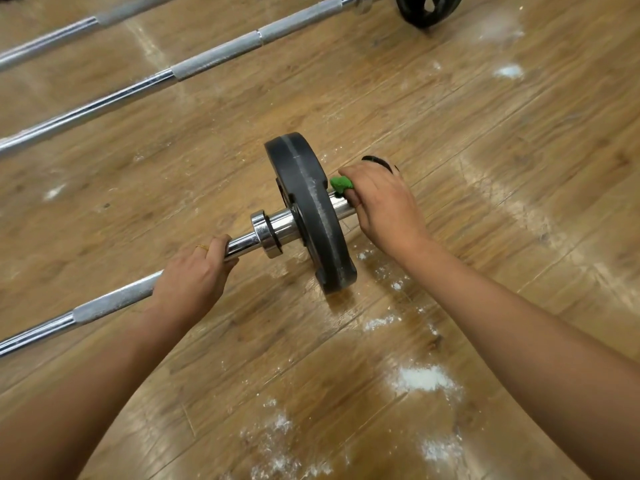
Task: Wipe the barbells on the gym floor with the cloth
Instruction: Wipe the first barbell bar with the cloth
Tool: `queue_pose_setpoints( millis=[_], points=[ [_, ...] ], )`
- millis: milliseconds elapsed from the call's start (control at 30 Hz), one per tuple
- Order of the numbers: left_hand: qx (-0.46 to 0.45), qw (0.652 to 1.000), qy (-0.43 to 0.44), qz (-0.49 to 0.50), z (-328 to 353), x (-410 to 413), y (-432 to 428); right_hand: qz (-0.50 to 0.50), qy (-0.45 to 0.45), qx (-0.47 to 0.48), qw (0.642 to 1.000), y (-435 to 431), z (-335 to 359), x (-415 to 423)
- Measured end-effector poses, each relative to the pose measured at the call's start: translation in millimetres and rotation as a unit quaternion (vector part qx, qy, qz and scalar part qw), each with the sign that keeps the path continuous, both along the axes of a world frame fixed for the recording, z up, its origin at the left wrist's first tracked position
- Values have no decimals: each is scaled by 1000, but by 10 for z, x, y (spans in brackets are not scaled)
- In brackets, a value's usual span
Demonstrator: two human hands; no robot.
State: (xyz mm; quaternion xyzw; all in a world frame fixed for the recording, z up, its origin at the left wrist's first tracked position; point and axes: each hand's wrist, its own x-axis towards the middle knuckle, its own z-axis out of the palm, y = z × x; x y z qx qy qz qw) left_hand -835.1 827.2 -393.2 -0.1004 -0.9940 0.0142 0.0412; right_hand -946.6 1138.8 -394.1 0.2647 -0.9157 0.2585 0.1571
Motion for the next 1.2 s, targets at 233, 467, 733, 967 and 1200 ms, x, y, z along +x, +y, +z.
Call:
queue_pose_setpoints(
  millis=[233,467,733,967,1200],
  points=[
    [15,1000,9,-15,-23,-20,-39,1,3,14,1000,-53,23,97],
    [2,1000,30,-10,-28,4,-10,18,0,42,999,36,44,75],
    [14,998,45,39,-60,65,125,13,-6,42,999,-101,47,167],
    [52,995,43,78,-28,194,271,22,-35,73,996,-70,106,380],
    [77,992,64,79,-54,440,411,-38,-69,54,995,-74,147,639]
  ],
)
